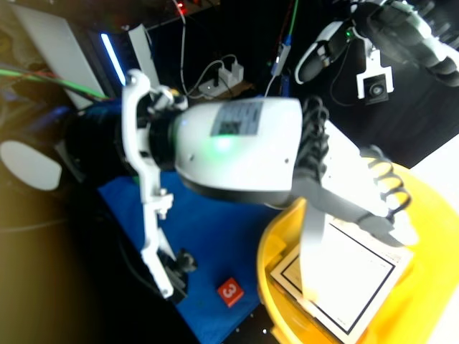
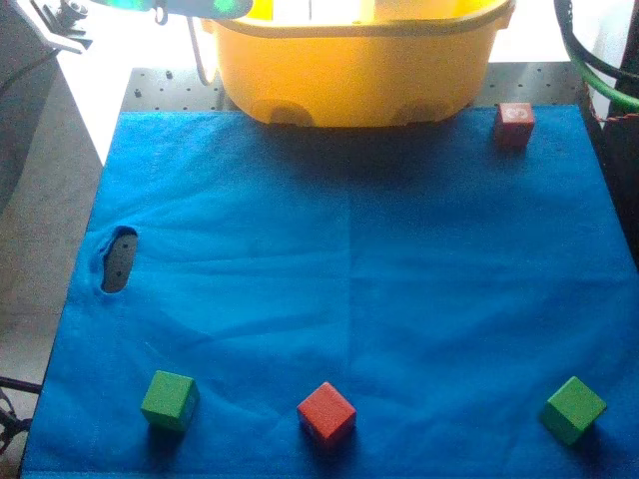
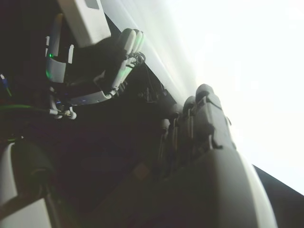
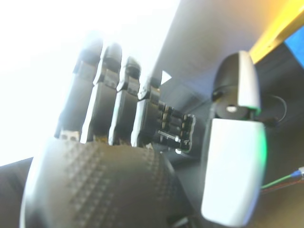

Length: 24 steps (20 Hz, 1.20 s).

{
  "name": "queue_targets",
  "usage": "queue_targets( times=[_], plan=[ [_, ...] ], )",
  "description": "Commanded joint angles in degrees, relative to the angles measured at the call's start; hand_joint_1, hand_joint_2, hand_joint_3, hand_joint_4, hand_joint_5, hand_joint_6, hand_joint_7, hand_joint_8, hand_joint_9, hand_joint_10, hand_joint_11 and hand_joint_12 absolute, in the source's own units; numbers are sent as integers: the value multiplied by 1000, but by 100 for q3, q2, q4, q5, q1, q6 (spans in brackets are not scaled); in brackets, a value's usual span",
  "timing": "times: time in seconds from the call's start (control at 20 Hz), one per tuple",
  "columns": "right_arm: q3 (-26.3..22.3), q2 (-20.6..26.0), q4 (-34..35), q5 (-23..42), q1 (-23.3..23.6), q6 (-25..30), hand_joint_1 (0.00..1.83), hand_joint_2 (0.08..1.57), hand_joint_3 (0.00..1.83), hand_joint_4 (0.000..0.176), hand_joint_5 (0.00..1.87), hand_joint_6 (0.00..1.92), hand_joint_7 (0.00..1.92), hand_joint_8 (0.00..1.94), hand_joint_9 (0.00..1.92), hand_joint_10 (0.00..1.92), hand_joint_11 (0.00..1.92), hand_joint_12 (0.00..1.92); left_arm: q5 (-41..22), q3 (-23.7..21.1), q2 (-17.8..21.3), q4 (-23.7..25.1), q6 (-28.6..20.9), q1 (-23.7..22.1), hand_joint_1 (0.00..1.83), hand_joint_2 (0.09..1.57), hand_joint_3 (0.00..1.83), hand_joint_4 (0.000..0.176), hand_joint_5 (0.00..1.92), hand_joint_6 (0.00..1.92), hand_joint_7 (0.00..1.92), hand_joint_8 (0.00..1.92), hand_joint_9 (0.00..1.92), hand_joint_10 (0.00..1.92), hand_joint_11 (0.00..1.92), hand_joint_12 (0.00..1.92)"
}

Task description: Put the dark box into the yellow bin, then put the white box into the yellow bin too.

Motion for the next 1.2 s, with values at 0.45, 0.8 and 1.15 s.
queue_targets(
  times=[0.45,0.8,1.15],
  plan=[
    [-213,187,127,644,212,-24,985,732,0,99,266,0,435,0,415,0,313,22,-539,22,27,-564,-35,99,1009,738,0,35,100,6,122,1,45,0,18,11],
    [-676,837,210,644,470,-24,901,622,0,176,0,0,188,0,143,0,31,0,-448,18,355,-1100,-20,484,1071,752,0,95,112,7,98,4,23,0,0,0],
    [-1319,1711,346,654,742,-25,902,672,13,176,0,0,146,6,107,2,9,4,-848,-427,1001,-1853,356,1131,1050,768,5,106,96,1,89,5,0,0,0,0]
  ],
)
